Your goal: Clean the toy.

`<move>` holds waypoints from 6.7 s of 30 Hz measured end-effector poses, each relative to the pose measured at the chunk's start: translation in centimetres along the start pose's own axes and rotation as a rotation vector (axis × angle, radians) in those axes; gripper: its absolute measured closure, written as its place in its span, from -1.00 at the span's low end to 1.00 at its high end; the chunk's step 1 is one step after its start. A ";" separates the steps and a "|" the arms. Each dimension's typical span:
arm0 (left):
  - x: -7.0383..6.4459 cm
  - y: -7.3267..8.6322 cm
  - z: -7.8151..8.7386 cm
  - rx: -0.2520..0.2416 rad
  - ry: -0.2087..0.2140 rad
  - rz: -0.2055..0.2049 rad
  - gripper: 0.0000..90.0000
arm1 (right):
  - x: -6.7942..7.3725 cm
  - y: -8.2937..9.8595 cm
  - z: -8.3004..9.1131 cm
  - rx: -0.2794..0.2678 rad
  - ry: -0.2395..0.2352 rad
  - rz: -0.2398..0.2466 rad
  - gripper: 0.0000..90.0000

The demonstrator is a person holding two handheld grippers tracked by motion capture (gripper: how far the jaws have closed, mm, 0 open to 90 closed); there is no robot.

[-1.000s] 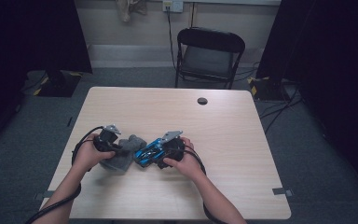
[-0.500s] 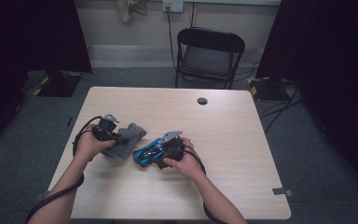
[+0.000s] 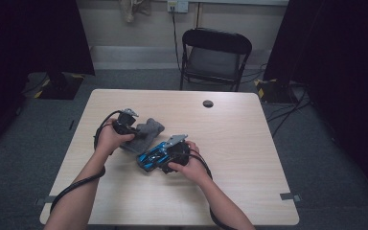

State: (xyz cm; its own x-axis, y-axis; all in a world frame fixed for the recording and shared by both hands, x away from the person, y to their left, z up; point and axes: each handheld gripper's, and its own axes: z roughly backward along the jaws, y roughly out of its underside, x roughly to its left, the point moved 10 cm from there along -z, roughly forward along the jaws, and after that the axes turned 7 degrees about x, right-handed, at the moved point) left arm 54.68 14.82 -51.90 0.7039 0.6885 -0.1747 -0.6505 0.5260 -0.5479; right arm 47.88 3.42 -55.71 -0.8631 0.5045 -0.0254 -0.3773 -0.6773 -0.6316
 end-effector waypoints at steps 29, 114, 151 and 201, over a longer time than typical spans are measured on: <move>-2.6 -0.5 -4.2 -0.006 0.060 0.025 0.60 | 0.0 0.0 0.0 0.002 -0.003 0.001 -0.76; -1.8 7.0 1.7 0.078 0.093 0.055 0.61 | 0.1 0.0 0.0 -0.001 0.002 0.004 -0.76; -1.4 0.3 -1.1 -0.010 0.047 0.106 0.57 | 0.1 0.0 0.0 0.012 0.003 0.017 -0.77; -1.5 2.9 -1.6 0.057 0.091 0.181 0.64 | 0.1 0.0 0.0 0.009 0.004 0.027 -0.76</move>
State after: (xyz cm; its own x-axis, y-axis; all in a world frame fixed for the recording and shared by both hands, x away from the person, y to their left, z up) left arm 52.20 14.49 -54.52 0.5950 0.7278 -0.3410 -0.7822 0.4267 -0.4540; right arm 47.81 3.45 -55.77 -0.8716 0.4881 -0.0457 -0.3570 -0.6958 -0.6233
